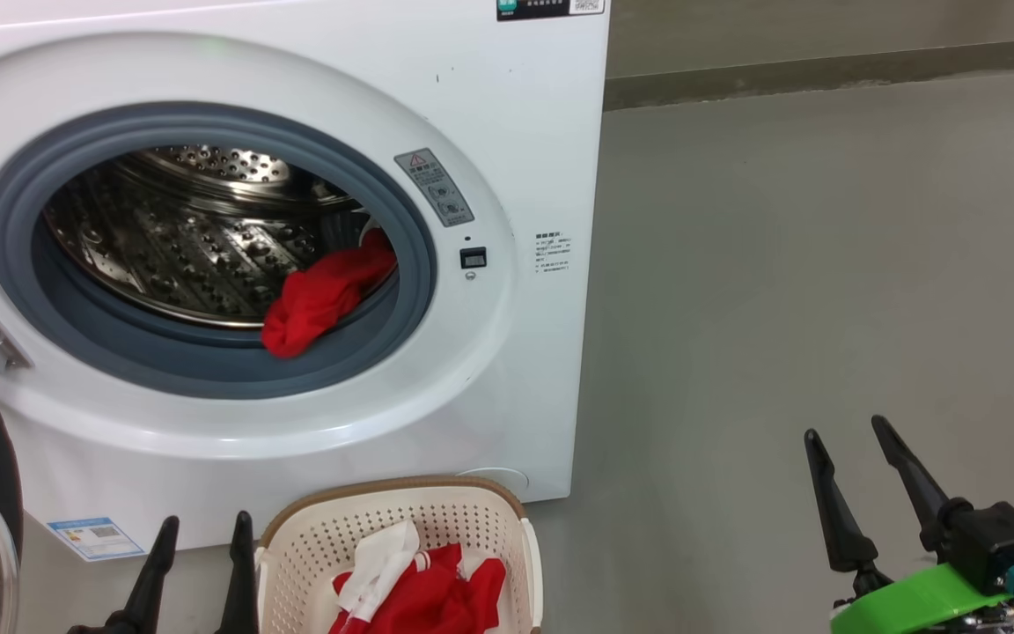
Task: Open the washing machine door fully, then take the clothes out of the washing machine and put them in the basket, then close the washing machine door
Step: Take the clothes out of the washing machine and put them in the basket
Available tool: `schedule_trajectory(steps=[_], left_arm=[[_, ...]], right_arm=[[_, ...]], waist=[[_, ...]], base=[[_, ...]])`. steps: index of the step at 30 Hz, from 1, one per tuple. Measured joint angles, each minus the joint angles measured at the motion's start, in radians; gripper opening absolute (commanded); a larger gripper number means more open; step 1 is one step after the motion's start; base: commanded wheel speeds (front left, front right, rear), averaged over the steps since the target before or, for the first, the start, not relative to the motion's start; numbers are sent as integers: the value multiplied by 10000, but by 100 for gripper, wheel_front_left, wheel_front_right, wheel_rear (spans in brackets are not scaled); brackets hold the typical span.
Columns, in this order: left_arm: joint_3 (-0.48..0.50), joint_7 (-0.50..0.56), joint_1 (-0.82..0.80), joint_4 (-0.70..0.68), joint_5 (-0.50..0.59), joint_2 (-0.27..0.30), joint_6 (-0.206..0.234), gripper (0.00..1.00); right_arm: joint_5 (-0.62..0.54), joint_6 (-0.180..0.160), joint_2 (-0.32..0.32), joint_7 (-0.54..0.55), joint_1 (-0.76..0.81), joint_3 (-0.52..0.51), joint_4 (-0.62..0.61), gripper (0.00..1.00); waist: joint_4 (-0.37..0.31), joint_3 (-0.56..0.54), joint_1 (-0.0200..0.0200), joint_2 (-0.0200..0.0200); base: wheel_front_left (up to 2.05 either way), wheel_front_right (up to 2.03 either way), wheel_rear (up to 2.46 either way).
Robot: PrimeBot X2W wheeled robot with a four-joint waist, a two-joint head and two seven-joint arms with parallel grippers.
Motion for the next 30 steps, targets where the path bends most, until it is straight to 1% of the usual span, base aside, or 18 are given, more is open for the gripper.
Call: schedule_trajectory(steps=[9,11,15,23,27,30], left_arm=[[-21,0,83,-117,-2,-4,17,100],[-52,0,162,-119,-4,-6,96,100],[-117,0,163,-142,-17,-8,111,100],[-178,0,150,-226,-397,-8,311,100],[-337,0,-36,115,-568,-15,309,100],[-387,0,-539,410,-573,-17,303,100]], right_arm=[[2,0,-6,0,174,40,12,100],[2,0,-10,0,174,46,10,100],[2,0,-19,0,174,90,10,100],[2,0,-31,0,171,136,-2,100],[2,0,-35,0,164,140,-6,100],[2,0,-35,0,150,180,-15,100]], waist=[[-122,-11,0,0],[-139,5,0,0],[-176,36,0,0],[-202,187,0,0],[-172,329,0,0],[-145,519,0,0]], base=[[0,0,0],[0,0,0],[0,0,0],[0,0,0],[0,0,0],[0,0,0]])
